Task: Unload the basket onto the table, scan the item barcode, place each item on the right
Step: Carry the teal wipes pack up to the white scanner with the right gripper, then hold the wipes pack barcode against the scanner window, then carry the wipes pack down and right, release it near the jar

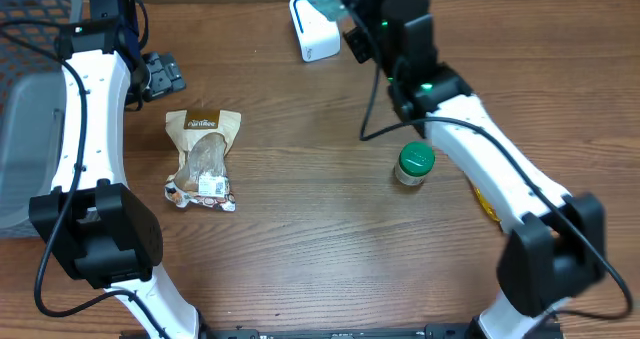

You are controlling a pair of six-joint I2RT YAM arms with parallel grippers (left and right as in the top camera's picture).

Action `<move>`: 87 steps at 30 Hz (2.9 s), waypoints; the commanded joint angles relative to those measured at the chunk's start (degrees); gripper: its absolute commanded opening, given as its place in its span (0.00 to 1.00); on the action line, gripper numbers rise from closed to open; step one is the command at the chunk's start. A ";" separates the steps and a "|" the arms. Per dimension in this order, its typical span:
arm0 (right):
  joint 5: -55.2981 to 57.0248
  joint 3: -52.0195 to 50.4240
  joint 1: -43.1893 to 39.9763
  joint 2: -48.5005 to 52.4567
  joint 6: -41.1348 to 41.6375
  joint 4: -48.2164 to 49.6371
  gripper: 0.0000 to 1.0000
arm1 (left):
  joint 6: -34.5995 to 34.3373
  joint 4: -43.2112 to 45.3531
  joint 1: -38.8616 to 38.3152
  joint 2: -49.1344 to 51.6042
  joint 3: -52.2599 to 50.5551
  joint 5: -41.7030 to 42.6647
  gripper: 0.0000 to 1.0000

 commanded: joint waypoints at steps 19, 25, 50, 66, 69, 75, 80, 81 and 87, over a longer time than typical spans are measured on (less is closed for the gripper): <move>11.32 1.38 2.62 21.57 -37.16 34.18 0.04 | -0.22 0.00 -0.39 -0.96 0.37 -0.15 1.00; 11.13 1.38 2.62 24.92 -39.98 35.74 0.04 | -0.22 0.02 -0.39 -0.96 0.37 -0.15 1.00; 13.29 1.38 6.99 26.05 -39.71 22.53 0.04 | -0.22 0.02 -0.39 -0.96 0.37 -0.13 1.00; 14.67 1.38 5.77 25.42 -27.76 23.89 0.04 | -0.22 0.02 -0.39 -0.96 0.37 -0.15 1.00; 16.26 1.38 6.27 22.91 -27.34 25.59 0.04 | -0.22 0.02 -0.39 -0.96 0.37 -0.15 0.99; 16.26 1.38 6.62 13.70 -21.73 22.67 0.04 | -0.22 0.02 -0.39 -0.96 0.37 -0.15 0.99; 16.04 1.38 6.38 4.61 -9.20 6.34 0.04 | -0.22 0.02 -0.39 -0.96 0.37 -0.15 1.00; 15.34 1.38 6.34 3.06 -5.38 1.68 0.04 | -0.22 0.02 -0.39 -0.96 0.37 -0.13 1.00; -1.68 1.38 6.29 -1.57 14.84 -26.47 0.04 | -0.22 0.02 -0.39 -0.96 0.37 -0.15 1.00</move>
